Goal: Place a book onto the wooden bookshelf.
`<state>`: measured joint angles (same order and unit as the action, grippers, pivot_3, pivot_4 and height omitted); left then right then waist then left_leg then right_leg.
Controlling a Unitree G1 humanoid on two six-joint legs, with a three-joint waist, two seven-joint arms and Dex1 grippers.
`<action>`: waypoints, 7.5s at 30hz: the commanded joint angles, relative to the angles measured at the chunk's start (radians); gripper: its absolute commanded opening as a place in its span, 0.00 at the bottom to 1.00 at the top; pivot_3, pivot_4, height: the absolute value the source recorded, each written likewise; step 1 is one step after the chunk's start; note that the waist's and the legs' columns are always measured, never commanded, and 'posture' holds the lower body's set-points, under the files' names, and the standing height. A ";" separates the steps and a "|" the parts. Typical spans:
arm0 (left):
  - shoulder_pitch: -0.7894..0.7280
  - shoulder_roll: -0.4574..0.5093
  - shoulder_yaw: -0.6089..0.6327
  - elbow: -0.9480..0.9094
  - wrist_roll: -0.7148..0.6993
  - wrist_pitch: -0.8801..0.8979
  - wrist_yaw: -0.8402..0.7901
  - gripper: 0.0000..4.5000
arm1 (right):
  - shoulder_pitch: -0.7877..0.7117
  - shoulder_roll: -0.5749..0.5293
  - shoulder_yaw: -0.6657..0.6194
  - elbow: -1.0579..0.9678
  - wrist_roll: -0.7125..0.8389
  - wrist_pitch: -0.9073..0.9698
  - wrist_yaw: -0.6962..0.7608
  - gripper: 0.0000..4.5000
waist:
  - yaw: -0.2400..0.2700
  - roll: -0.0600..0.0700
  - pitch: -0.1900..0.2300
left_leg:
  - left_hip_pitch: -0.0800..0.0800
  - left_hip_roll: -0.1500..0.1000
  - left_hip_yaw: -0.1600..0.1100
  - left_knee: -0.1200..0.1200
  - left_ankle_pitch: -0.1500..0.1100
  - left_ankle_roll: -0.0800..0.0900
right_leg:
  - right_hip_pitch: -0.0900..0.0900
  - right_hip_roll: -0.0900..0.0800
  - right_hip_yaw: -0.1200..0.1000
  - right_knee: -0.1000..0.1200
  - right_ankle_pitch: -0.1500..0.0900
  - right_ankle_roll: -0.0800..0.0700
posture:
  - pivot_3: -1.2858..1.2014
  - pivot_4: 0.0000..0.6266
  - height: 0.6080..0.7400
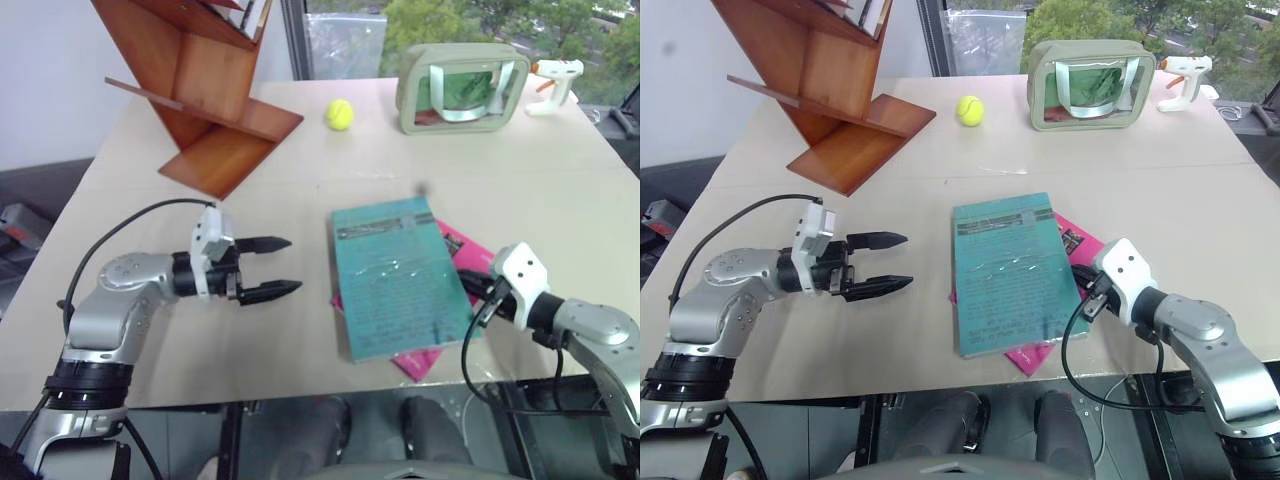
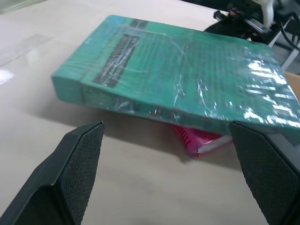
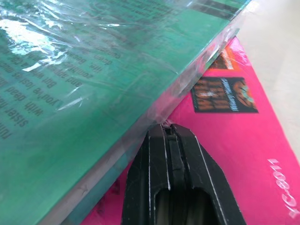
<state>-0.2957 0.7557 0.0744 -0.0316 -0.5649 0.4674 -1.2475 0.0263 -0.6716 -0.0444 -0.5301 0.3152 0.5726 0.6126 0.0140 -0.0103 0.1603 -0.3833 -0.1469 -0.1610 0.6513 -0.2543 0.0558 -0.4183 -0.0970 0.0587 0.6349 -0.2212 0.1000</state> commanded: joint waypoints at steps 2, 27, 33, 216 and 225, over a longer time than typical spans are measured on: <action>-0.068 -0.007 0.010 -0.010 -0.176 0.364 0.073 1.00 | 0.064 -0.007 -0.188 -0.106 0.089 -0.012 0.015 0.06 | 0.002 0.000 0.000 | 0.000 0.000 -0.001 0.000 0.001 0.001 | 0.000 0.000 0.000 0.000 0.000 0.000 | 0.52 0.24 1.00; -0.449 -0.451 0.186 0.453 -0.244 1.119 0.626 1.00 | 0.452 -0.421 -0.316 -0.517 0.656 -0.357 -0.312 0.88 | 0.006 -0.007 0.001 | 0.001 0.000 -0.003 0.003 0.002 -0.006 | 0.002 0.000 -0.002 0.006 0.000 0.000 | 0.52 0.24 1.00; -0.437 -0.496 0.215 0.439 -0.236 1.106 0.660 1.00 | 0.390 -0.460 -0.206 -0.517 0.634 -0.382 -0.378 0.88 | 0.010 -0.007 0.001 | 0.001 -0.001 -0.003 0.003 0.002 -0.006 | 0.002 0.000 -0.002 0.005 0.000 0.000 | 0.52 0.24 1.00; -0.502 -0.467 0.204 0.385 0.346 -0.519 1.009 0.01 | -0.311 0.016 -0.133 -0.280 0.389 -0.064 -0.121 0.89 | -0.005 -0.015 0.005 | -0.013 -0.001 0.004 0.020 0.004 -0.003 | -0.015 -0.004 -0.009 0.021 0.005 -0.005 | 0.52 0.24 1.00; -0.294 -0.428 0.042 0.120 0.160 -0.323 0.607 0.01 | -0.239 -0.034 -0.146 -0.263 0.383 -0.014 -0.107 0.89 | -0.005 -0.015 0.005 | -0.013 -0.001 0.004 0.020 0.003 -0.003 | -0.015 -0.004 -0.009 0.021 0.005 -0.005 | 0.52 0.24 1.00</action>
<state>-0.6457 0.2889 0.1670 0.1987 -0.3485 0.0795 -0.5164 -0.2524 -0.6672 -0.1546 -0.7741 0.7045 0.5342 0.4979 0.0093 -0.0249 0.1653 -0.3967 -0.1484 -0.1569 0.6710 -0.2508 0.0531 -0.4333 -0.1007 0.0496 0.6559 -0.2163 0.0954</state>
